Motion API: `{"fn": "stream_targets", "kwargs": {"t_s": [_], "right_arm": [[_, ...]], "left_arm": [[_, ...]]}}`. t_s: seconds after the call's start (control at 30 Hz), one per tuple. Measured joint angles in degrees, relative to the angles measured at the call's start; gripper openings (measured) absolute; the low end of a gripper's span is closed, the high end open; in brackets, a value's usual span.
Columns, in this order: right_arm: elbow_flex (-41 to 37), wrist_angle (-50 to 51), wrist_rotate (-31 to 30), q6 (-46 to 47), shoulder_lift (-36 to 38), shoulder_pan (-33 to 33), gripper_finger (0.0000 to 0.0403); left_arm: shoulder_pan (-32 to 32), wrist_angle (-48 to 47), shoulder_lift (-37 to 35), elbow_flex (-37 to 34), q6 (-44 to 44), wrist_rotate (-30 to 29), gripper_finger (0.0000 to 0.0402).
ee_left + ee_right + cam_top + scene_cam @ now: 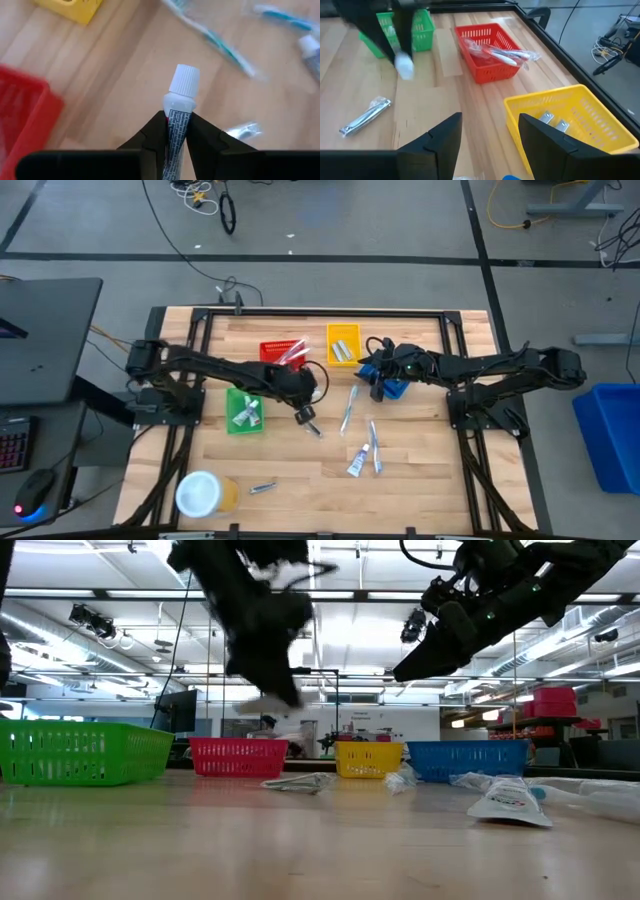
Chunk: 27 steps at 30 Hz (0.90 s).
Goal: Pick & Place Travel size toiletries
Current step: Put the white toothpaste the green bin
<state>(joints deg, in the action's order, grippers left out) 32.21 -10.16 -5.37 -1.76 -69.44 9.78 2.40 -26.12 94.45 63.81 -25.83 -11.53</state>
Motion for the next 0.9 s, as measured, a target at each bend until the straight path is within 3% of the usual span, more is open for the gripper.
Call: {"fn": "stream_targets", "kwargs": {"t_s": [0.3, 0.5, 0.9], "right_arm": [[0.02, 1.54, 0.04, 1.11, -0.01, -0.04, 0.0203], [0.02, 2.79, 0.07, 2.34, -0.01, -0.07, 0.0201], [0.02, 3.15, 0.09, 2.39, -0.01, -0.11, 0.0197]], "left_arm": [[6.49, -23.55, -15.63, 0.01, -27.69, -10.84, 0.0072], [11.64, -38.51, -18.58, -0.79, -44.31, -14.84, 0.0072], [13.35, -37.78, -18.39, -12.14, -55.9, -11.32, 0.0073]]}}
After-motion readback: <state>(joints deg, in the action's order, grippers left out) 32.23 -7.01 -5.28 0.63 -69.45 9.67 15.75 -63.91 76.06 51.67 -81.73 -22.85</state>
